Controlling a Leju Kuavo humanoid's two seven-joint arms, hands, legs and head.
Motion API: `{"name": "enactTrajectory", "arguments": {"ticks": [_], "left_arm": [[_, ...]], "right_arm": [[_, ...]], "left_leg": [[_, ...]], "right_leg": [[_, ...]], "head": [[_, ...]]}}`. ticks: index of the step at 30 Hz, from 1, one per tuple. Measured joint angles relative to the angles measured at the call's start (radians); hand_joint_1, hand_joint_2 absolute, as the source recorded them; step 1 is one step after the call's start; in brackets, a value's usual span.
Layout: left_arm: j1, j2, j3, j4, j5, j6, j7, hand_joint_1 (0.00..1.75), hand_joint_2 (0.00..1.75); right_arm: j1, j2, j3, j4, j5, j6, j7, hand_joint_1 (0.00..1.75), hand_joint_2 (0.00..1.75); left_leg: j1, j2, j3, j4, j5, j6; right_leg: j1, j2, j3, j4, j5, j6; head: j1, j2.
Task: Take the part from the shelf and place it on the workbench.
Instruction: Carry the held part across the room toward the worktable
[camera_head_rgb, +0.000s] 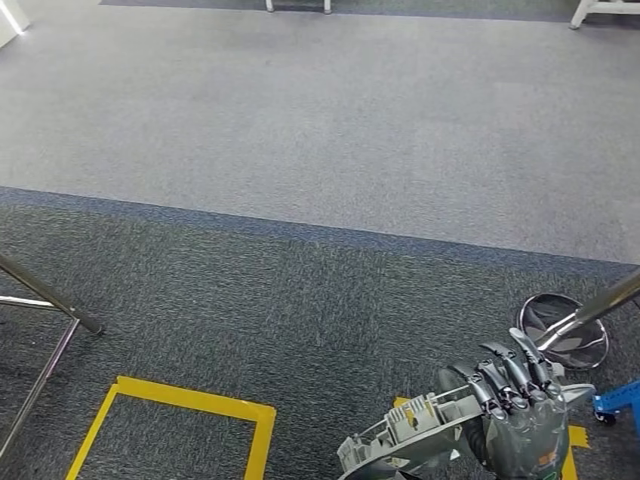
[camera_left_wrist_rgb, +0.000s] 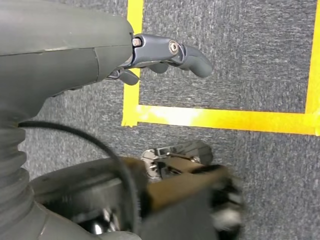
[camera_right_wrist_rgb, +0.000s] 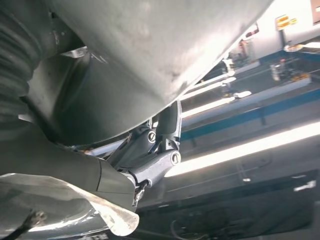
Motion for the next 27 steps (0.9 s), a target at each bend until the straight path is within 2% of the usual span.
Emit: {"name": "enactTrajectory", "arguments": {"ticks": [1,2,4,5,7,8,9,10,11,12,13,14,15,16,17,18,20,21,22,24,25,26,27], "left_arm": [[-0.001,0.000,0.000,0.000,0.000,0.000,0.000,0.00,1.75],[-0.002,0.000,0.000,0.000,0.000,0.000,0.000,0.00,1.75],[0.000,0.001,-0.001,0.000,0.000,0.000,-0.001,0.00,1.75],[0.002,0.002,0.000,0.000,0.002,0.001,-0.001,0.00,1.75],[0.001,0.004,0.000,0.000,0.012,0.004,-0.002,0.00,1.75],[0.000,0.005,0.001,0.000,0.018,0.005,-0.002,0.00,1.75],[-0.001,0.006,0.002,0.000,0.022,0.004,-0.001,0.00,1.75],[-0.002,0.006,0.002,0.000,0.025,0.001,0.000,0.00,1.75],[-0.003,0.007,0.003,0.000,0.027,-0.001,0.000,0.00,1.75],[-0.002,0.008,0.004,0.000,0.029,-0.003,0.000,0.00,1.75],[-0.002,0.009,0.004,0.000,0.031,-0.003,0.000,0.00,1.75],[-0.001,0.010,0.004,0.000,0.033,-0.003,-0.001,0.00,1.75],[-0.002,0.012,0.005,0.000,0.033,-0.003,-0.002,0.00,1.75],[-0.003,0.013,0.005,0.000,0.033,-0.003,-0.004,0.00,1.75],[-0.004,0.014,0.006,0.000,0.033,-0.003,-0.006,0.00,1.75],[-0.003,0.015,0.006,0.000,0.033,-0.003,-0.008,0.00,1.75],[0.002,0.018,0.007,0.000,0.033,-0.003,-0.009,0.00,1.75],[0.004,0.020,0.007,0.000,0.033,-0.003,-0.009,0.00,1.75],[0.004,0.021,0.007,0.000,0.033,-0.003,-0.009,0.00,1.75],[0.000,0.022,0.007,0.000,0.033,-0.002,-0.008,0.00,1.75],[-0.001,0.022,0.007,0.000,0.033,-0.002,-0.008,0.00,1.75],[-0.001,0.022,0.007,0.000,0.033,-0.002,-0.007,0.00,1.75],[0.001,0.022,0.007,0.000,0.033,-0.002,-0.007,0.00,1.75]], "right_arm": [[0.000,0.000,0.000,0.000,0.000,0.000,0.000,1.75,1.75],[-0.001,0.000,0.000,0.000,0.000,0.000,0.000,1.75,1.75],[-0.003,0.000,0.002,0.000,0.000,0.000,0.000,1.75,1.75],[-0.005,0.000,0.004,0.000,0.000,0.000,0.000,1.75,1.75],[-0.015,-0.003,0.012,0.004,-0.003,0.000,0.000,1.75,1.75],[-0.027,-0.005,0.016,0.012,-0.001,0.000,0.000,1.75,1.75],[-0.045,-0.006,0.019,0.024,0.002,0.000,0.000,1.75,1.75],[-0.066,-0.007,0.020,0.041,0.009,0.000,0.000,1.75,1.75],[-0.086,-0.007,0.020,0.057,0.014,0.000,0.000,1.75,1.75],[-0.101,-0.007,0.020,0.071,0.017,0.000,0.000,1.75,1.75],[-0.112,-0.007,0.021,0.081,0.019,0.000,0.000,1.75,1.75],[-0.121,-0.007,0.022,0.089,0.019,0.000,0.000,1.75,1.75],[-0.129,-0.007,0.024,0.096,0.020,0.000,0.000,1.75,1.75],[-0.136,-0.007,0.025,0.103,0.020,0.000,0.000,1.75,1.75],[-0.140,-0.007,0.027,0.108,0.022,0.000,0.000,1.75,1.75],[-0.144,-0.006,0.029,0.113,0.024,0.000,0.000,1.75,1.75],[-0.152,-0.004,0.033,0.119,0.029,0.000,0.000,1.75,1.75],[-0.158,-0.003,0.036,0.121,0.031,0.000,0.000,1.75,1.75],[-0.162,0.000,0.037,0.122,0.033,0.000,0.000,1.75,1.75],[-0.165,0.003,0.039,0.124,0.034,0.000,0.000,1.75,1.75],[-0.165,0.004,0.039,0.125,0.035,0.000,0.000,1.75,1.75],[-0.166,0.004,0.039,0.126,0.035,0.000,0.000,1.75,1.75],[-0.166,0.004,0.039,0.127,0.035,0.000,0.000,1.75,1.75]], "left_leg": [[-0.006,0.018,0.020,-0.040,0.009,0.007],[-0.012,0.029,0.028,-0.056,0.005,0.013],[-0.015,0.014,0.032,-0.065,0.003,0.024],[-0.014,0.003,0.037,-0.074,0.006,0.029],[-0.008,-0.019,0.050,-0.090,0.013,0.039],[-0.007,-0.028,0.052,-0.092,0.014,0.043],[-0.006,-0.039,0.053,-0.092,0.013,0.046],[-0.006,-0.051,0.053,-0.092,0.013,0.047],[-0.006,-0.065,0.055,-0.092,0.012,0.048],[-0.005,-0.081,0.057,-0.092,0.010,0.047],[-0.004,-0.098,0.061,-0.091,0.009,0.046],[-0.003,-0.115,0.063,-0.090,0.006,0.042],[-0.003,-0.130,0.062,-0.084,0.002,0.037],[-0.002,-0.145,0.058,-0.080,0.000,0.031],[-0.001,-0.158,0.052,-0.076,-0.002,0.026],[0.002,-0.170,0.046,-0.073,-0.001,0.021],[0.007,-0.185,0.041,-0.073,-0.001,0.013],[0.007,-0.169,0.036,-0.062,-0.008,0.008],[0.006,-0.141,0.024,-0.033,-0.024,0.003],[0.006,-0.075,-0.032,0.079,-0.075,-0.007],[0.009,-0.059,-0.067,0.143,-0.098,-0.010],[0.012,-0.052,-0.093,0.188,-0.107,-0.013],[0.014,-0.049,-0.104,0.200,-0.097,-0.014]], "right_leg": [[0.002,-0.009,0.002,-0.001,-0.004,0.005],[0.002,-0.018,0.005,-0.003,-0.007,0.009],[0.001,-0.033,0.017,-0.009,-0.012,0.019],[-0.001,-0.024,0.022,-0.007,-0.017,0.024],[-0.003,0.029,0.000,0.044,-0.048,0.029],[-0.003,0.060,-0.029,0.099,-0.073,0.029],[-0.003,0.077,-0.068,0.165,-0.098,0.029],[-0.003,0.083,-0.105,0.222,-0.111,0.030],[-0.003,0.085,-0.131,0.251,-0.106,0.031],[-0.003,0.086,-0.140,0.245,-0.082,0.031],[-0.004,0.090,-0.130,0.203,-0.041,0.031],[-0.007,0.105,-0.109,0.138,0.004,0.032],[-0.011,0.134,-0.086,0.075,0.033,0.032],[-0.015,0.159,-0.067,0.030,0.049,0.032],[-0.016,0.178,-0.056,0.005,0.052,0.031],[-0.015,0.183,-0.051,-0.001,0.047,0.028],[-0.012,0.160,-0.044,-0.004,0.045,0.018],[-0.013,0.147,-0.039,-0.007,0.044,0.011],[-0.013,0.131,-0.033,-0.010,0.043,0.005],[-0.011,0.096,-0.020,-0.014,0.036,-0.003],[-0.009,0.078,-0.016,-0.014,0.032,-0.005],[-0.008,0.061,-0.012,-0.014,0.027,-0.005],[-0.007,0.046,-0.007,-0.014,0.022,-0.005]], "head": [[0.001,0.000],[0.001,0.000],[0.002,0.000],[0.004,0.000],[0.008,0.000],[0.011,0.000],[0.011,0.000],[0.013,0.000],[0.014,0.000],[0.014,0.000],[0.014,0.000],[0.014,0.000],[0.014,0.000],[0.013,0.000],[0.013,0.000],[0.013,0.000],[0.013,0.000],[0.010,0.000],[0.007,0.000],[0.001,0.000],[0.000,0.000],[0.001,0.000],[0.000,0.000]]}}
